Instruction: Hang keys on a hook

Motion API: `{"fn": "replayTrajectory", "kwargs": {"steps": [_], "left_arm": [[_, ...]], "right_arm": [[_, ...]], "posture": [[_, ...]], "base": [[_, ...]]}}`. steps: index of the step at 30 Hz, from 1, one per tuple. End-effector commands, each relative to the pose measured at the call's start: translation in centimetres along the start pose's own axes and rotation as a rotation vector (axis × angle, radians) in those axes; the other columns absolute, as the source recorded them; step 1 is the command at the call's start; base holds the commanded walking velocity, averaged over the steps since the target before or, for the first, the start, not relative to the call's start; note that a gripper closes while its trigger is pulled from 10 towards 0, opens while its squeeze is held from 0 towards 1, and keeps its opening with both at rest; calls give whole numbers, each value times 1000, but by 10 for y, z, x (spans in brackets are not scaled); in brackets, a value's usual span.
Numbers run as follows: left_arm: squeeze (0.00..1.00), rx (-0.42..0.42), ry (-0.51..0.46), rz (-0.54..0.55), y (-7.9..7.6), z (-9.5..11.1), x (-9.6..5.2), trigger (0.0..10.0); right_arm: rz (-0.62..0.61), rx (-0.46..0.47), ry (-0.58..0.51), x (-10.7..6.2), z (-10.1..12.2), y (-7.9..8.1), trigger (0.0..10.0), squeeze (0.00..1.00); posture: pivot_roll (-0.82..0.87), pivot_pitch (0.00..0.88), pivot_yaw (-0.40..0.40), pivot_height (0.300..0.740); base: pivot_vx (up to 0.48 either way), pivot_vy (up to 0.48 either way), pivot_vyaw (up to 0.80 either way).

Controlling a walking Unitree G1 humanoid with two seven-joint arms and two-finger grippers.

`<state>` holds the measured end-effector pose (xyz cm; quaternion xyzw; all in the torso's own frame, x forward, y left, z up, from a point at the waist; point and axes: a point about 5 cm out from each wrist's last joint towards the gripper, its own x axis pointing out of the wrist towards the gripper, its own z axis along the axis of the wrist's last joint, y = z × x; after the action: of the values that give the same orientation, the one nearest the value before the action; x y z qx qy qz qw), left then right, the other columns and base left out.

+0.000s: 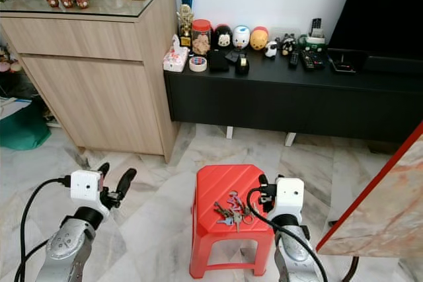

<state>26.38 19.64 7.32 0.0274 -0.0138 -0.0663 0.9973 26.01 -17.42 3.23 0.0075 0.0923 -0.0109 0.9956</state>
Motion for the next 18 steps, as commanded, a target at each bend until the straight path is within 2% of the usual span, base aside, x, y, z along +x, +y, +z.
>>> {"fn": "replayTrajectory", "kwargs": {"steps": [1, 18], "left_arm": [[0, 5, 7, -9, -1, 1, 2, 10000], [0, 10, 33, -25, -6, -3, 1, 10000]], "right_arm": [[4, 8, 3, -1, -1, 0, 10000, 0], [4, 7, 19, 4, -1, 1, 10000, 0]], "posture": [[17, 0, -39, 651], [27, 0, -39, 651]], "base": [[0, 0, 0], [0, 0, 0]]}}
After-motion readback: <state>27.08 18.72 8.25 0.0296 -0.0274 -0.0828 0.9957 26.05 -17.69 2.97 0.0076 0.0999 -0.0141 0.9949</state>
